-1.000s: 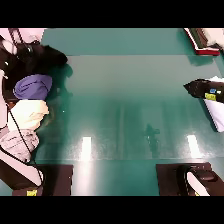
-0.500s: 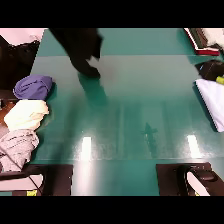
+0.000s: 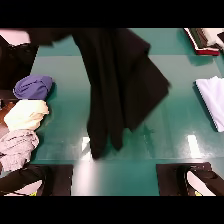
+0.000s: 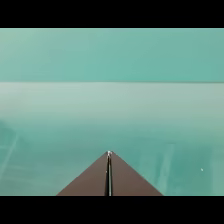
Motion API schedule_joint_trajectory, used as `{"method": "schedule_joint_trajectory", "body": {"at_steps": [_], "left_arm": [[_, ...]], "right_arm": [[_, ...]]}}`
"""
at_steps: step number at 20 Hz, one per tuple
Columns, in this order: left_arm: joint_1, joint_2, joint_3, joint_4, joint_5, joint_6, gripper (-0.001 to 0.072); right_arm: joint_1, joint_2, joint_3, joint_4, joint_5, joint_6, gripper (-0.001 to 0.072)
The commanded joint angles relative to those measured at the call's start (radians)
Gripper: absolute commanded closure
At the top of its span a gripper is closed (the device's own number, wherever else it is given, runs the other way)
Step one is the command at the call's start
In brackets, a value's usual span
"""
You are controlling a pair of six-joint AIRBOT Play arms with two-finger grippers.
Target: Fold the shirts.
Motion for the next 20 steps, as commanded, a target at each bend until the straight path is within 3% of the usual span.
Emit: {"method": "schedule_joint_trajectory", "body": {"at_steps": [1, 5, 7, 8, 9, 10, 15, 20], "left_arm": [[-0.050, 0.009, -0.153, 0.117, -0.039, -0.028, 0.0685], [-0.047, 0.009, -0.448, 0.454, 0.042, -0.108, 0.0684], [-0.017, 0.009, -0.574, 0.484, 0.154, -0.135, 0.0682], [0.007, 0.009, -0.605, 0.483, 0.180, -0.153, 0.0458], [0.036, 0.009, -0.612, 0.483, 0.178, -0.185, 0.0150], [0.074, 0.013, -0.610, 0.478, 0.159, -0.233, 0.0073], [0.169, 0.024, -0.669, 0.443, -0.120, -0.267, 0.0074], [0.074, 0.072, -1.035, 0.246, 0.072, -0.284, 0.0074]], "right_arm": [[-0.002, -0.042, 0.102, 0.000, 0.115, -0.013, 0.0696], [-0.002, -0.032, 0.106, 0.001, 0.147, -0.013, 0.0696], [-0.001, -0.031, 0.106, 0.000, 0.172, -0.013, 0.0696], [0.000, -0.031, 0.106, 0.001, 0.182, -0.013, 0.0696], [0.000, -0.031, 0.106, 0.001, 0.188, -0.013, 0.0696], [0.000, -0.031, 0.106, 0.000, 0.193, -0.013, 0.0696], [0.000, -0.032, 0.106, 0.000, 0.207, -0.013, 0.0696], [0.000, -0.057, 0.106, 0.000, 0.218, -0.013, 0.0696]]}}
